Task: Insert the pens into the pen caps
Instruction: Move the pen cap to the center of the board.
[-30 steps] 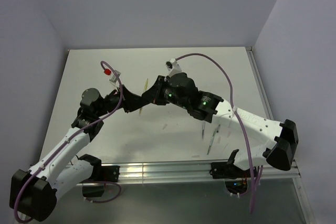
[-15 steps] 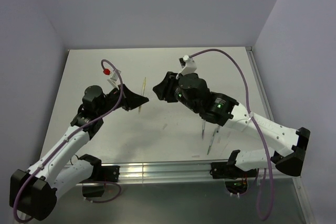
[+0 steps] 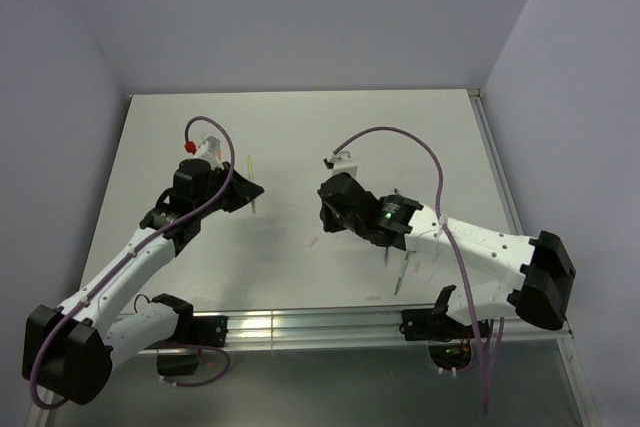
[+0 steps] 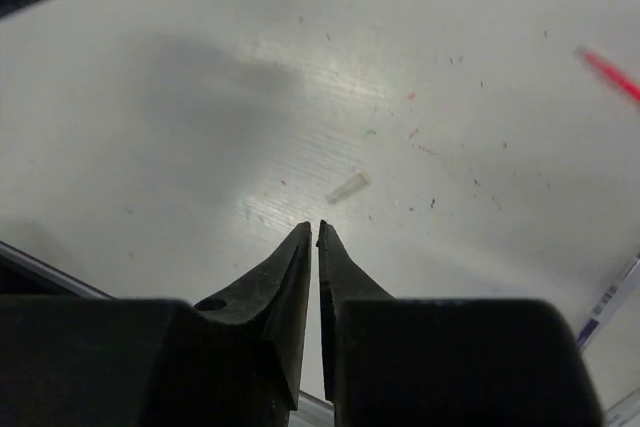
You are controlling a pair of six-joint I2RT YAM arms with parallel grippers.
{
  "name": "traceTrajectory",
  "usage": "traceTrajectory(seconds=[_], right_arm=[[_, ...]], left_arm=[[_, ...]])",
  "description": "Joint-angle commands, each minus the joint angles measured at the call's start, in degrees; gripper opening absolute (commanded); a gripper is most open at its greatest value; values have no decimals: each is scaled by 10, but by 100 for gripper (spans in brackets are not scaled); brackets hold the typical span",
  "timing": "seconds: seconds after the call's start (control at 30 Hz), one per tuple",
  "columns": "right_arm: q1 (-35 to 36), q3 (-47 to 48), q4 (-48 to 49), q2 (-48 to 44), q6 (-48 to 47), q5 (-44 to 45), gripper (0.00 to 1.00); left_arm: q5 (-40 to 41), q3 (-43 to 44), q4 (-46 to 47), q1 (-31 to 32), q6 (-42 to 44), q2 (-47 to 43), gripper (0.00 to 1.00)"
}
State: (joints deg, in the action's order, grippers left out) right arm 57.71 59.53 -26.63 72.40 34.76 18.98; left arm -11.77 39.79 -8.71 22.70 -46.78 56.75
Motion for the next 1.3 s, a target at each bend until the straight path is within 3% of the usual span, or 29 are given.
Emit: traceTrajectory(seconds=[0.0,0.1,0.33,0.67,1.27], right_arm=[[-1,-40,11,25,-8,-22,12],[13,-72,25,52,10,-32,0],[38,-102,89,125,35,-47,0],[49,-93,139,194,43,-53,0],[45,-49,106,274,70,8,0]], left_arm=[[48,-27,18,2,-26,21,0],[46,-42,42,2,-35,32,0],[36,-62,114,9,-40,68,0],[43,-76,262,70,-37,218,0],[57,-64,231,84,-25,191,0]])
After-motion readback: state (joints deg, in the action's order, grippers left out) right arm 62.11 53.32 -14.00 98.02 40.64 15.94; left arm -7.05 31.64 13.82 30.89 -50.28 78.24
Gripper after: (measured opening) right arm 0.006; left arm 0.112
